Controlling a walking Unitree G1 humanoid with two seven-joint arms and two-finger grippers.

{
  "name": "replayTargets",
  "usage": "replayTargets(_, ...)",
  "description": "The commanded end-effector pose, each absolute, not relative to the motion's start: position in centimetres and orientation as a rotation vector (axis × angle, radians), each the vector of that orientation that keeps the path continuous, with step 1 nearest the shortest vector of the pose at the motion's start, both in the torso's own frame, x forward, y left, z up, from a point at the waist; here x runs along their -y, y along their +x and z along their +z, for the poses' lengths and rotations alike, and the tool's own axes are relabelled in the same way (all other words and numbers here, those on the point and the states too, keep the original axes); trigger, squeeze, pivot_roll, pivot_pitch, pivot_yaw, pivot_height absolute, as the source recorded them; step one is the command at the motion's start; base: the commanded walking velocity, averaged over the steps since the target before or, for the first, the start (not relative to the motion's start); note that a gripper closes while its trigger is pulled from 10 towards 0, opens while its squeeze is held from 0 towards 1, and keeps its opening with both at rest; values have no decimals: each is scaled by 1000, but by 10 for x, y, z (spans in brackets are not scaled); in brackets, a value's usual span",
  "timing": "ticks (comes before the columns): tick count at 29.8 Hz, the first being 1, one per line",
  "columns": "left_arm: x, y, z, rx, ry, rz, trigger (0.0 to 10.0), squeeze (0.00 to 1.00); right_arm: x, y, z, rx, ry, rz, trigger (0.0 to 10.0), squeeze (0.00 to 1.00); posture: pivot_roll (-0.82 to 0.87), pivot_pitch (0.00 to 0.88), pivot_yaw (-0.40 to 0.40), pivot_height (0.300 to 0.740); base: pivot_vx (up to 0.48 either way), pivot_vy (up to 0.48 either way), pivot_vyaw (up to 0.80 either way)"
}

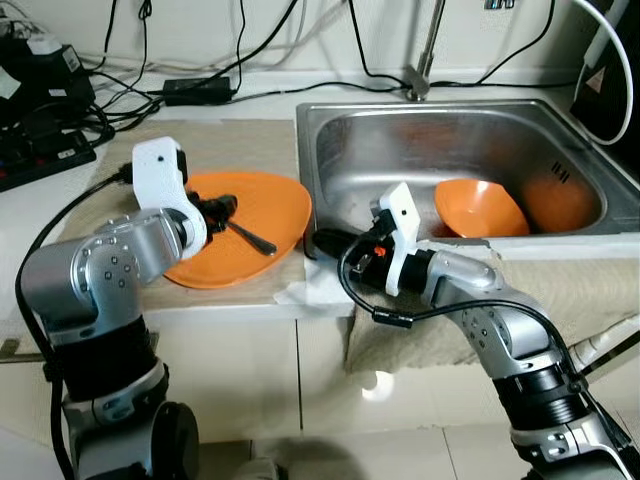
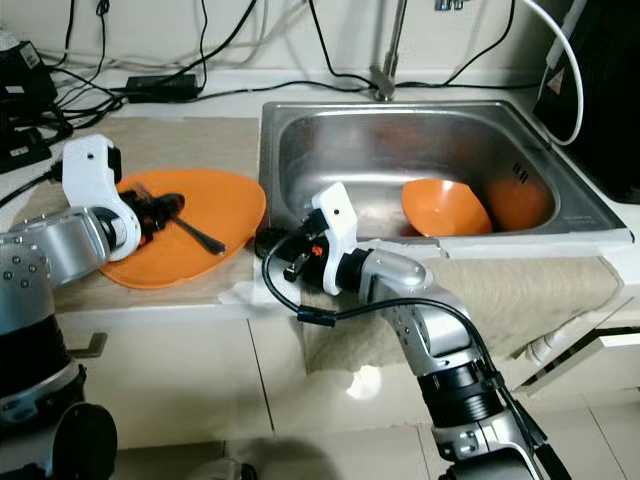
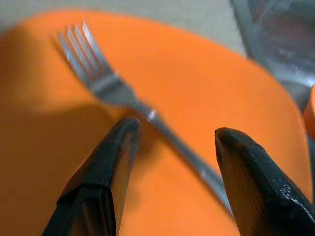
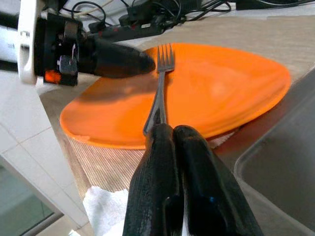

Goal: Kitchen organization

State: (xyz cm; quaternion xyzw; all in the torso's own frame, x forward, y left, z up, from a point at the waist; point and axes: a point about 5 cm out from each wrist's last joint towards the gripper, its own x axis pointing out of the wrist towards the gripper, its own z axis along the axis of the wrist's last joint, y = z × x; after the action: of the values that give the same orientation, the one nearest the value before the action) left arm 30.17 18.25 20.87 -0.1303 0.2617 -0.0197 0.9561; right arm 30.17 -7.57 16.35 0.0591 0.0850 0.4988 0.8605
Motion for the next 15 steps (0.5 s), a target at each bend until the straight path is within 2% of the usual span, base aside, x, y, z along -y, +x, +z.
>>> replayTargets(1,-183,298,209,-544,-258,-21,10000,0,72,304,168,-156,106,1060,10000,0,186,20,47,740,0,0,0)
replayTargets(9,-181,301,205,-596,-284,-8,10000,0,65,298,181,-104,78,1096,10000,0,174,17,62,740,0,0,0)
replayTargets(15,-176,309,204,-598,-313,-15,10000,0,72,293,196,-63,49,1111,10000,0,139,12,65,740,0,0,0)
